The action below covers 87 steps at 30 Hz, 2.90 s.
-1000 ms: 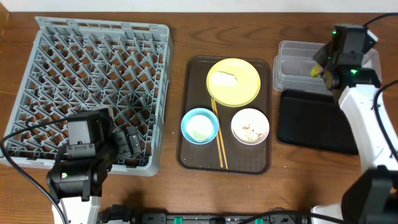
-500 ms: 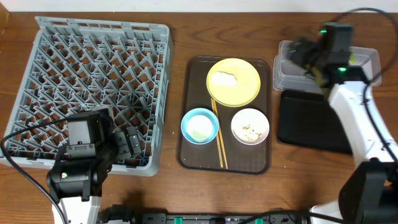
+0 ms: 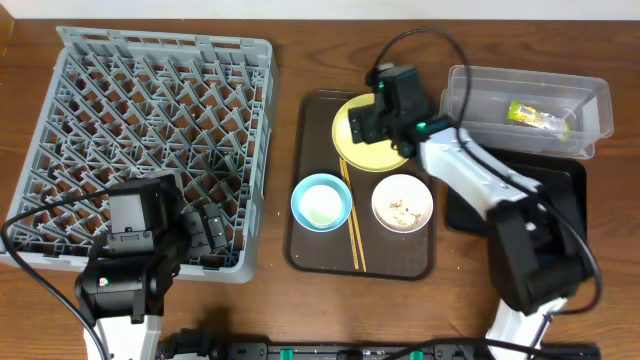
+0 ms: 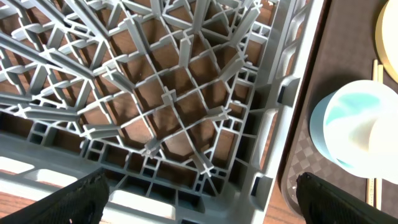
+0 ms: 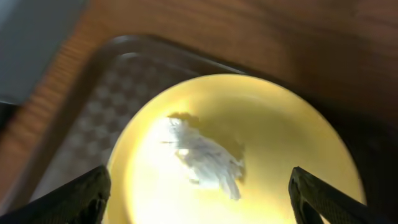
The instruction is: Sort waste into correct bins and load items into the dishwasher
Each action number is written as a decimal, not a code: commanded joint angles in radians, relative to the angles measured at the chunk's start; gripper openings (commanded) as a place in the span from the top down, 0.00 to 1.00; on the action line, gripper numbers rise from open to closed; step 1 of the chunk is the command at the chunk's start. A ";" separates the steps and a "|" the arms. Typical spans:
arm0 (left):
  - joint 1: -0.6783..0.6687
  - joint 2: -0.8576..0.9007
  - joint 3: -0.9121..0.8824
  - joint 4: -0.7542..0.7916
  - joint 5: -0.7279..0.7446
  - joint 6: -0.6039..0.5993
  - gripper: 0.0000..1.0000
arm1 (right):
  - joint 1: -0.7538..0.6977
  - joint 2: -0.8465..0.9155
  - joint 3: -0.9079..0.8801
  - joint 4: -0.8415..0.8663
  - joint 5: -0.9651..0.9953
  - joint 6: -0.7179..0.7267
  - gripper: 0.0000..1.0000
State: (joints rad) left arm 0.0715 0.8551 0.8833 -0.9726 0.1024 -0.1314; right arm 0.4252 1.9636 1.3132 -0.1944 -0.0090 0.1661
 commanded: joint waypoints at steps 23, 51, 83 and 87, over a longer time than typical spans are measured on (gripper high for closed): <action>0.005 0.000 0.026 -0.004 -0.001 -0.005 0.02 | 0.032 0.113 0.002 0.033 0.098 -0.029 0.94; 0.005 0.000 0.024 -0.004 -0.001 -0.005 0.02 | -0.435 -0.238 0.001 -0.280 0.316 0.412 0.33; 0.005 0.000 0.024 -0.011 -0.001 -0.005 0.02 | 0.042 -0.537 -0.246 -0.719 -0.194 -0.005 0.25; 0.005 0.000 0.024 -0.011 -0.001 -0.005 0.02 | 0.118 -0.490 -0.339 -0.554 -0.137 0.038 0.29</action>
State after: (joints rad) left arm 0.0715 0.8555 0.8845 -0.9810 0.1020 -0.1314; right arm 0.5034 1.4509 1.0138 -0.7948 -0.1967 0.1612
